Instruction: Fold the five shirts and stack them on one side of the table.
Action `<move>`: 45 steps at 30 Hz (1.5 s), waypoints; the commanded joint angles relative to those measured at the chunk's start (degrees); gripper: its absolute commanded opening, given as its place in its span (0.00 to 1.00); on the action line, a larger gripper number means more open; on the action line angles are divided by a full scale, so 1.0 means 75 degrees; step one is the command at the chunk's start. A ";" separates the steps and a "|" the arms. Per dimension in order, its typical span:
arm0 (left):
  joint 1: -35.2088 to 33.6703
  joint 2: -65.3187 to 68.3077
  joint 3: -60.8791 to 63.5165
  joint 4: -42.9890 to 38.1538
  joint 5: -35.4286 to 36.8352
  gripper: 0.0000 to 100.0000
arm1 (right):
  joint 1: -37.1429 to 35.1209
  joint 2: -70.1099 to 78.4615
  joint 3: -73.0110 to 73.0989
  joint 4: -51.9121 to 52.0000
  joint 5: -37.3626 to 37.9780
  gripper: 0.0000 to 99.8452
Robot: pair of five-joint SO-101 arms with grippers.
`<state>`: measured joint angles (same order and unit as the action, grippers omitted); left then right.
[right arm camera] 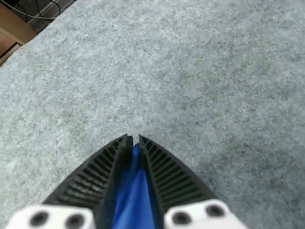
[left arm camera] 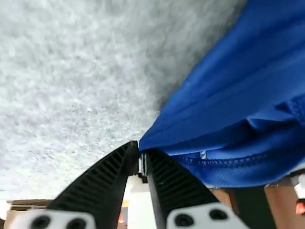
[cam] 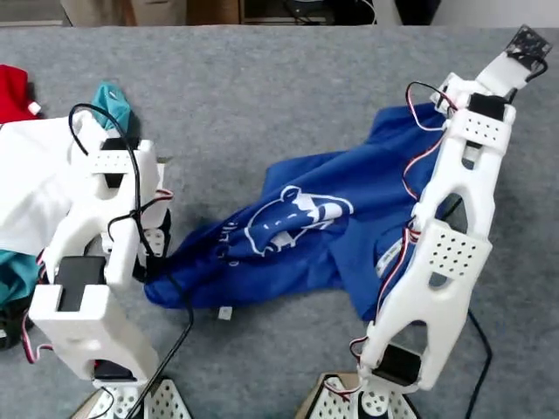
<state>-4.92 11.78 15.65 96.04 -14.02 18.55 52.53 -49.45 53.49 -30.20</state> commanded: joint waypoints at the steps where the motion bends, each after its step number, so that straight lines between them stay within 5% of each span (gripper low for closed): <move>1: 0.0094 -0.0111 -0.0621 0.0234 -0.0434 0.02 | -0.0123 0.0100 -0.0064 -0.0082 0.0152 0.00; 8: 0.0856 -0.0018 -0.4079 0.0141 0.0633 0.09 | -0.0135 0.0182 -0.0076 -0.0094 0.0316 0.00; 16: 0.1899 0.1119 -0.5708 -0.2133 0.2930 0.29 | -0.0135 0.0193 -0.0076 -0.0105 0.0328 0.00; 25: 0.2977 0.3112 -0.5744 -0.3751 0.3563 0.29 | -0.0135 0.0217 -0.0076 -0.0129 0.0340 0.00; 34: 0.3106 0.4237 -0.6810 -0.3821 0.3552 0.28 | -0.0299 0.0229 -0.0076 -0.0117 0.0340 0.00; 45: 0.2860 0.5410 -0.8451 -0.3587 0.3505 0.02 | -0.0287 0.0229 -0.0076 -0.0105 0.0340 0.00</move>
<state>18.20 52.13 -42.55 67.82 12.35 17.05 54.64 -49.45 53.49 -28.35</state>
